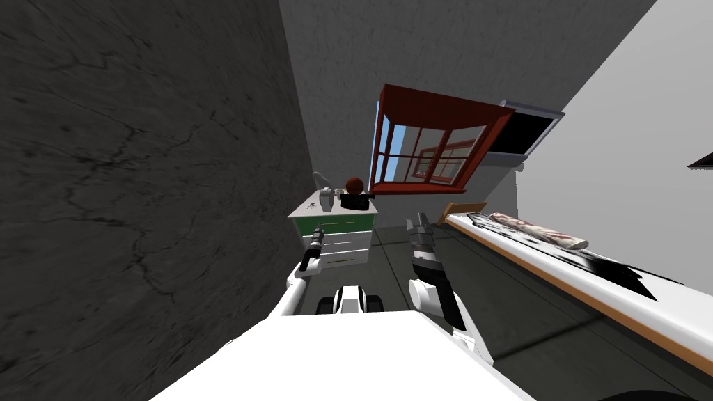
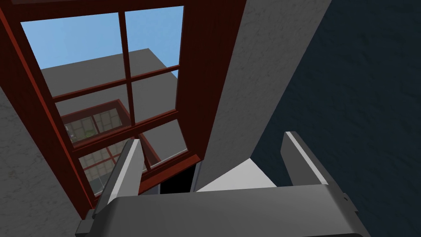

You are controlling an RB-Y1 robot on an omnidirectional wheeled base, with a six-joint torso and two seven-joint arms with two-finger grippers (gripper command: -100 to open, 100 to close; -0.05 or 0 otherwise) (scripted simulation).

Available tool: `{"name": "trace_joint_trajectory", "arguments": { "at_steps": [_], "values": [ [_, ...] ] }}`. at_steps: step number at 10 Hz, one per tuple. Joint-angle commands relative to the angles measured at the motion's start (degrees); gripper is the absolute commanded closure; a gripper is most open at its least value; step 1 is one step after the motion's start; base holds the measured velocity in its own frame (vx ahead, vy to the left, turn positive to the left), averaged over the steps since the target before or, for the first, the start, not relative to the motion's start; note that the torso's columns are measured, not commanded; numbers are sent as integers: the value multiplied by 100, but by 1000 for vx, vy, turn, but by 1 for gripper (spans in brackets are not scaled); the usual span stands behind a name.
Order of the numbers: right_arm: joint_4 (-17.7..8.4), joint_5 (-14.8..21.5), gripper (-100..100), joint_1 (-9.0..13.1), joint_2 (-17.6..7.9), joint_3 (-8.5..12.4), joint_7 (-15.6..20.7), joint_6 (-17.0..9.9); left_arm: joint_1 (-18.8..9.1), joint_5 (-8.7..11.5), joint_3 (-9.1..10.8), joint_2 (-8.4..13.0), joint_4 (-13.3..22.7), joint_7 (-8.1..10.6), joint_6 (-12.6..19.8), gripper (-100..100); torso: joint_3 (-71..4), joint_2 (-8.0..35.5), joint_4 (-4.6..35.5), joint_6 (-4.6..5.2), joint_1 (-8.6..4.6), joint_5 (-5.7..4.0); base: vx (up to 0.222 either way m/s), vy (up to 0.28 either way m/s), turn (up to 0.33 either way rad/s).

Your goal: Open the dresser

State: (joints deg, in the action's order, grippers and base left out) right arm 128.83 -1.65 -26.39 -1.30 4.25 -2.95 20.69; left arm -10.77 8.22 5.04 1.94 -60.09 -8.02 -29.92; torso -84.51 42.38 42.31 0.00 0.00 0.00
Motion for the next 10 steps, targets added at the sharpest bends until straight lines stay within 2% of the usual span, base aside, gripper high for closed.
{"name": "trace_joint_trajectory", "arguments": {
  "at_steps": [1,2,3,4,10],
  "values": [
    [0,0,0,0,0,0,0,0,8,-2,4,-111,-34,-12,13,-100,-7,-10,-3,0,5,2,0,0,0],
    [0,0,0,0,0,0,0,0,-111,11,40,-106,-91,-35,186,-100,-9,-14,-4,-1,5,2,52,1,23],
    [0,0,0,-1,0,0,0,0,-75,8,27,-104,-39,-21,87,-100,-17,-29,-7,0,3,1,35,1,5],
    [0,0,0,-1,0,0,0,0,-87,9,30,-102,-41,-22,108,100,-12,-17,-7,0,1,1,5,0,-1],
    [0,0,0,3,1,-1,0,0,-111,7,-7,-122,-127,-34,211,100,7,13,10,1,-15,-8,-173,-22,23]
  ]
}}
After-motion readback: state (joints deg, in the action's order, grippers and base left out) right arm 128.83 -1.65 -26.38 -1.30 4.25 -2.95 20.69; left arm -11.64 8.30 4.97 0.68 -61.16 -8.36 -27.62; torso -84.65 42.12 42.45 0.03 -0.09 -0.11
